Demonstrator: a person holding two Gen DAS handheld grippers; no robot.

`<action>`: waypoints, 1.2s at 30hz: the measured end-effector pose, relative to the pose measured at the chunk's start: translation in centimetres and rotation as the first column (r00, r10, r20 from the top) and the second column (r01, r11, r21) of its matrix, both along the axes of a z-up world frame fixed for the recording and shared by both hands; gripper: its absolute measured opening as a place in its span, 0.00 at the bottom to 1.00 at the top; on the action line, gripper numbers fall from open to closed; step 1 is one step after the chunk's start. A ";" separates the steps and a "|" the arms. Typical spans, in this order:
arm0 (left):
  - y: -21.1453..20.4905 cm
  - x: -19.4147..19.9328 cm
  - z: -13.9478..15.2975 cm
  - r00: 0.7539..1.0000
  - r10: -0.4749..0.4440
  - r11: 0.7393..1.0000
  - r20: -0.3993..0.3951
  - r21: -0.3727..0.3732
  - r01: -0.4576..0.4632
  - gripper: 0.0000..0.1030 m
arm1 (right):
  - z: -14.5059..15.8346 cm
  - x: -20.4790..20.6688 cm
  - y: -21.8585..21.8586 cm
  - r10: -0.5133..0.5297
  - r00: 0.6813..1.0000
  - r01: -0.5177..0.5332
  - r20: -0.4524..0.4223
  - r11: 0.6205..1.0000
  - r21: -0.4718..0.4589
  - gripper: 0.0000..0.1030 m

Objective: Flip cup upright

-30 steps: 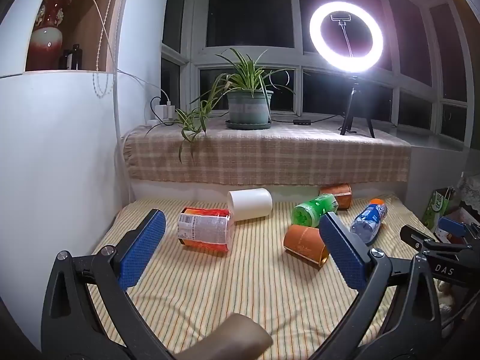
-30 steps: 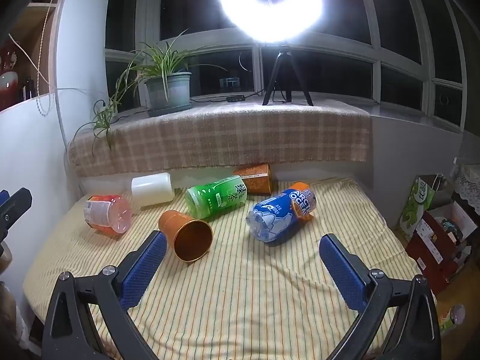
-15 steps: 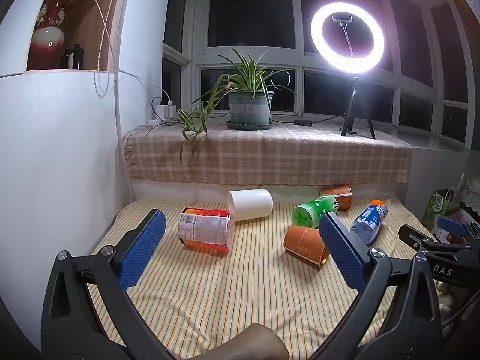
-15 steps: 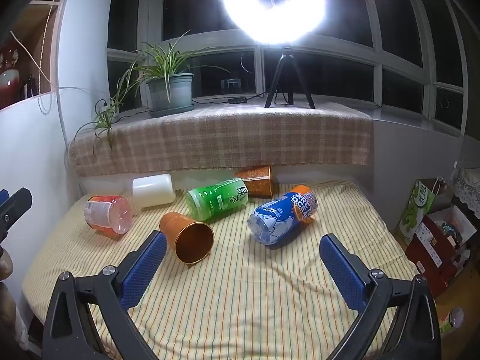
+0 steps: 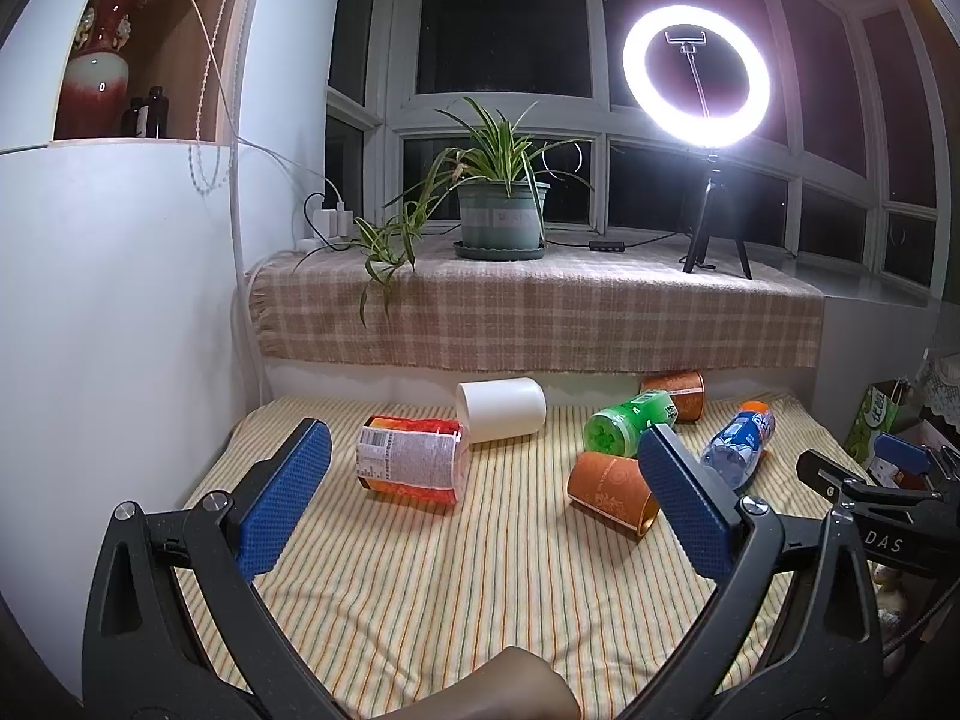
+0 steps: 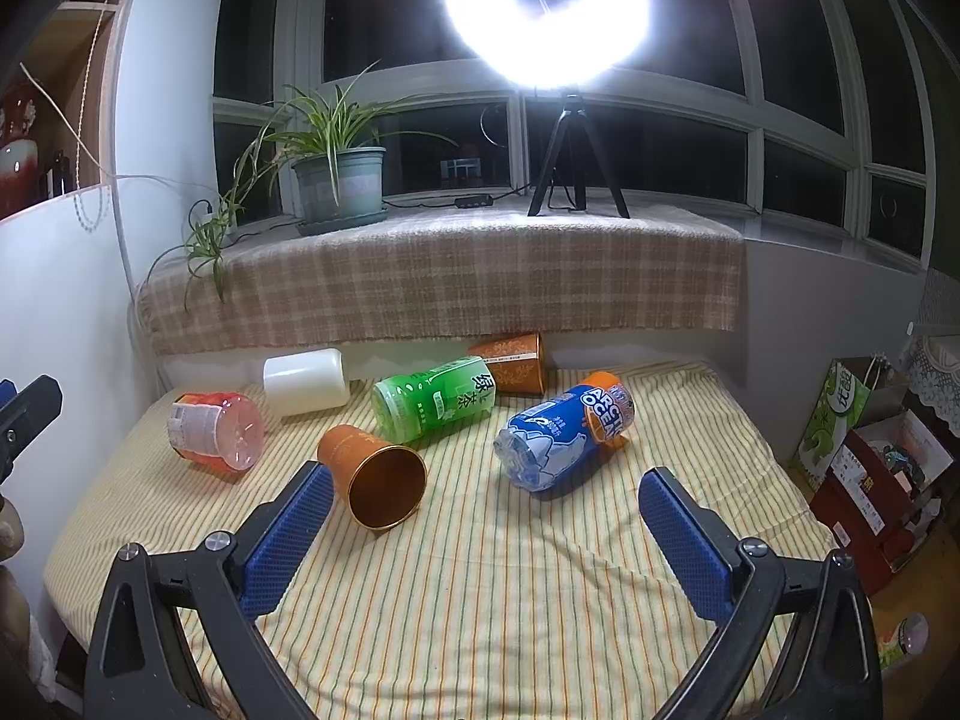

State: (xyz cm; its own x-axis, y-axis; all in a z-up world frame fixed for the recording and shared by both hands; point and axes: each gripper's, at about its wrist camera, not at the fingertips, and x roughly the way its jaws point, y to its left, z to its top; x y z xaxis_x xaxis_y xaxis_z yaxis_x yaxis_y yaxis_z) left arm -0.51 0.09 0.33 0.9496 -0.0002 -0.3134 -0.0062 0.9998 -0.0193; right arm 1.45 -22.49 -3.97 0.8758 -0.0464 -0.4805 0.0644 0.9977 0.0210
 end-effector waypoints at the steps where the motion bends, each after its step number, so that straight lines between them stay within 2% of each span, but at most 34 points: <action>1: 0.0 0.0 0.0 1.000 0.000 1.000 0.000 0.000 0.000 1.00 | -0.1 0.0 0.0 0.000 1.000 0.000 0.000 1.000 0.001 1.00; 18: 0.1 0.4 -0.7 1.000 0.004 1.000 -0.004 -0.001 -0.004 1.00 | -0.3 0.2 0.1 0.001 1.000 -0.001 -0.003 1.000 -0.001 1.00; 26: -0.1 1.1 -1.9 1.000 0.004 1.000 -0.006 -0.004 -0.004 1.00 | -0.6 0.5 0.2 0.002 1.000 -0.002 -0.008 1.000 0.000 1.00; 36: -0.1 1.1 -1.8 1.000 0.005 1.000 -0.008 -0.006 -0.005 1.00 | -0.6 0.6 0.3 0.008 1.000 -0.008 -0.007 1.000 -0.002 1.00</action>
State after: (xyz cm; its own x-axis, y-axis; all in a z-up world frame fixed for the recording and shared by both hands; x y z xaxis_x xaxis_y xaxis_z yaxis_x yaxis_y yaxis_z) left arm 0.63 0.03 -1.47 0.9472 0.0030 -0.3205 -0.0116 0.9996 -0.0250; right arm 2.09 -22.22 -4.52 0.8728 -0.0405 -0.4863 0.0565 0.9982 0.0184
